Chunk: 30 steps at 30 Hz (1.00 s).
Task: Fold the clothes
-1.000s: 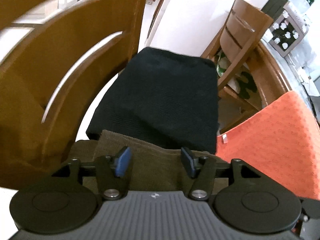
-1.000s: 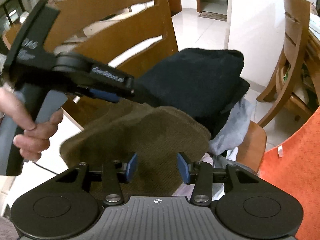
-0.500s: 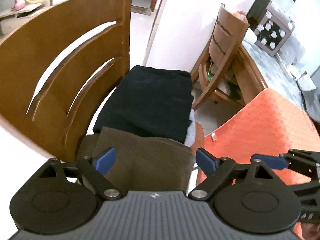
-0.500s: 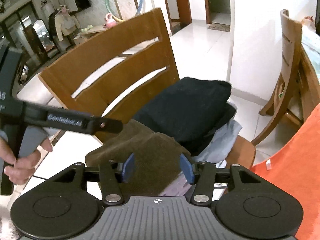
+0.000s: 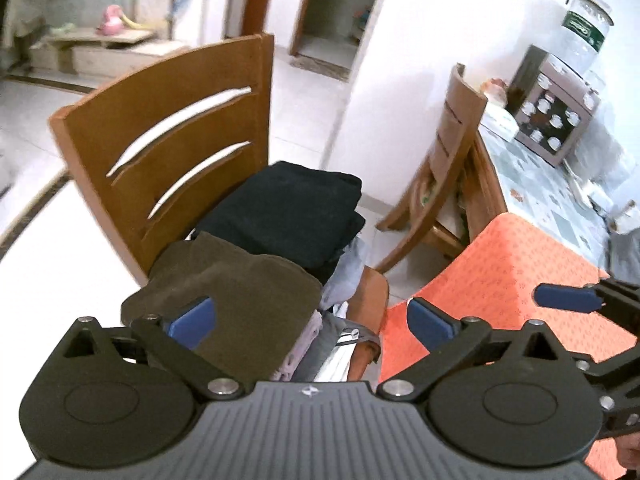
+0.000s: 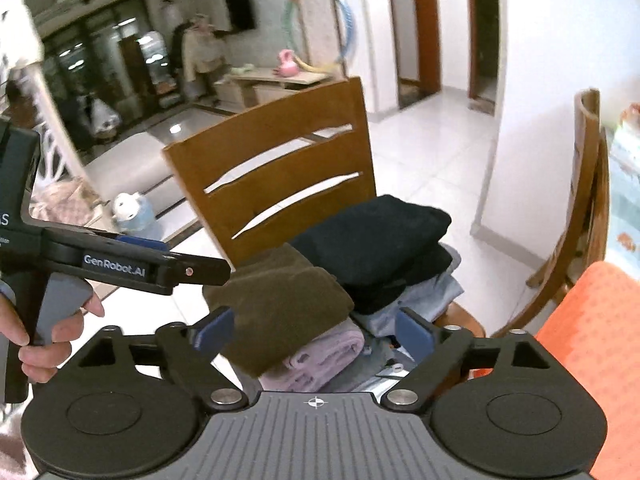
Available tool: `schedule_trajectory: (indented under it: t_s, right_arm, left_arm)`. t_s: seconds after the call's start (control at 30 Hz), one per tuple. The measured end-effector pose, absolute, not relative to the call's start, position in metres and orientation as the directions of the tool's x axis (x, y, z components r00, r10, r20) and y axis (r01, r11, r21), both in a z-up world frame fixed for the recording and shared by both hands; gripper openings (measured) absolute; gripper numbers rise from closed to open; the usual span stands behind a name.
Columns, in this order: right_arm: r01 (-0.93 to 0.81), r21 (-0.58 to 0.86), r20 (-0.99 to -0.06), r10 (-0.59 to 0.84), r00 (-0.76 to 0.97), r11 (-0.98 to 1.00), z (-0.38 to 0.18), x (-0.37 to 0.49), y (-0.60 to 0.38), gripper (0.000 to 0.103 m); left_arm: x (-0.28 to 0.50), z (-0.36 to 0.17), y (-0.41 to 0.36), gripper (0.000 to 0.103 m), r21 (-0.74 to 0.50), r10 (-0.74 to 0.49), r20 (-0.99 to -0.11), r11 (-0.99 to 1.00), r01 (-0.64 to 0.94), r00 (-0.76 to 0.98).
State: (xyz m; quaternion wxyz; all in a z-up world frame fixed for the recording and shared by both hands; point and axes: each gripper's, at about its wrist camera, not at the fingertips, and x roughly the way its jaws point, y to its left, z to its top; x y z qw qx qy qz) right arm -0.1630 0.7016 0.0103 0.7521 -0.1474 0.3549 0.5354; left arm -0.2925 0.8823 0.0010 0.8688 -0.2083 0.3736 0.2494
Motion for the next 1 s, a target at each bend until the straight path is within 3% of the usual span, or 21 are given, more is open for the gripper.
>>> schedule_trajectory:
  t_s: [0.17,0.67,1.0]
  right_arm:
    - [-0.938,0.132,-0.663,0.732,0.156,0.320,0.027,-0.159,0.658,0.103]
    - [-0.908,0.131,-0.643,0.731,0.227,0.397,0.064,-0.147,0.556,0.103]
    - [-0.893,0.120,-0.621,0.735,0.273,0.434,0.059,-0.109,0.459,0.103]
  left_arm:
    - [-0.298,0.019,0.820,0.103,-0.138,0.340,-0.742,0.766,-0.628,0.577]
    - [-0.271,0.054,0.715,0.103,-0.058,0.348,-0.739,0.820,-0.569,0.577]
    - [-0.220,0.045,0.616,0.103,-0.039,0.360,-0.699,0.844,-0.535,0.618]
